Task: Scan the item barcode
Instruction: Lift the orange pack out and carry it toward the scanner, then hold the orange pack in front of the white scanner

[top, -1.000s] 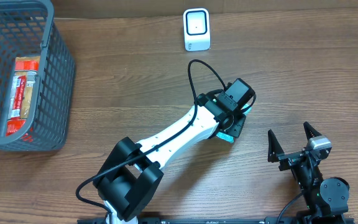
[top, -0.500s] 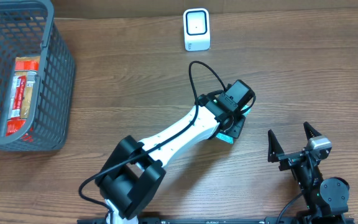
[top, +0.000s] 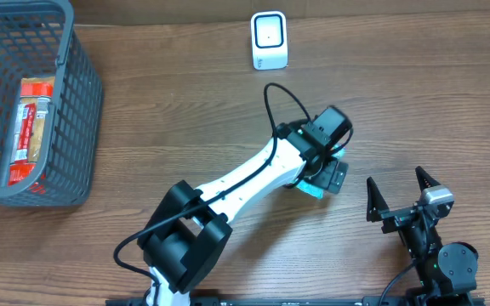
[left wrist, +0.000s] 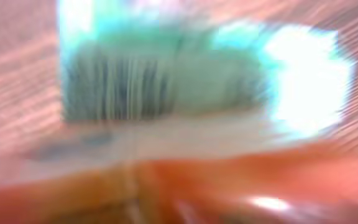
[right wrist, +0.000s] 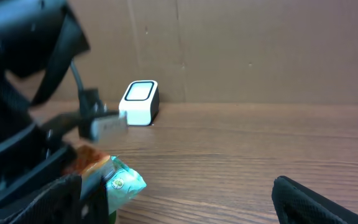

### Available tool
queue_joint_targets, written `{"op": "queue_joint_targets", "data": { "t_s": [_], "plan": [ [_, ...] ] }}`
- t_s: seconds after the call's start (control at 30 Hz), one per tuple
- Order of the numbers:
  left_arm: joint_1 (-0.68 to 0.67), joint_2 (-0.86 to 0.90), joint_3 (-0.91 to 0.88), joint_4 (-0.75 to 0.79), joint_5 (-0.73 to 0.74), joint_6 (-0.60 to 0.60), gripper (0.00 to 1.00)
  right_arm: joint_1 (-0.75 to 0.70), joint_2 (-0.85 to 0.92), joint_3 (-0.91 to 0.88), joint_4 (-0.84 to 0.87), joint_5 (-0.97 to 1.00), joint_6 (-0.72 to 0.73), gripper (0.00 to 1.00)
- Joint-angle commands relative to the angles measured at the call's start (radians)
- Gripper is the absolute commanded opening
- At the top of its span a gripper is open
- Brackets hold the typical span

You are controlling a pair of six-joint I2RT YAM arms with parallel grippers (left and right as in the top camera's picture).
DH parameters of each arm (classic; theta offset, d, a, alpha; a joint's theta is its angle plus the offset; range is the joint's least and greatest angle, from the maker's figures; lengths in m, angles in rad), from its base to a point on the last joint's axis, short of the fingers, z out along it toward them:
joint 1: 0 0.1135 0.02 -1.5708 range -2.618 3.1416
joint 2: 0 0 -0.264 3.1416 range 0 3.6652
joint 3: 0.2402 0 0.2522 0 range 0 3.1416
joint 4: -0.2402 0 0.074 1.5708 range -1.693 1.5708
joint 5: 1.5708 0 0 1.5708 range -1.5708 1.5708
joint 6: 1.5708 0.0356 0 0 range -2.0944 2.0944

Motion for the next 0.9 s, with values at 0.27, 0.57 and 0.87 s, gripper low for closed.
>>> {"op": "queue_joint_targets", "data": {
  "t_s": [0.27,0.57,0.87],
  "plan": [
    [0.05,0.004,0.367,-0.215,0.012,0.115,1.0,-0.003,-0.009,-0.01,0.004,0.005,-0.004,1.0],
    [0.156,0.005,0.418,-0.488,0.098,0.291,0.78,-0.003,-0.009,-0.01,0.004,0.005,-0.004,1.0],
    [0.228,0.005,0.389,-0.521,0.344,0.416,0.65,-0.003,-0.009,-0.01,0.004,0.005,-0.004,1.0]
  ]
}}
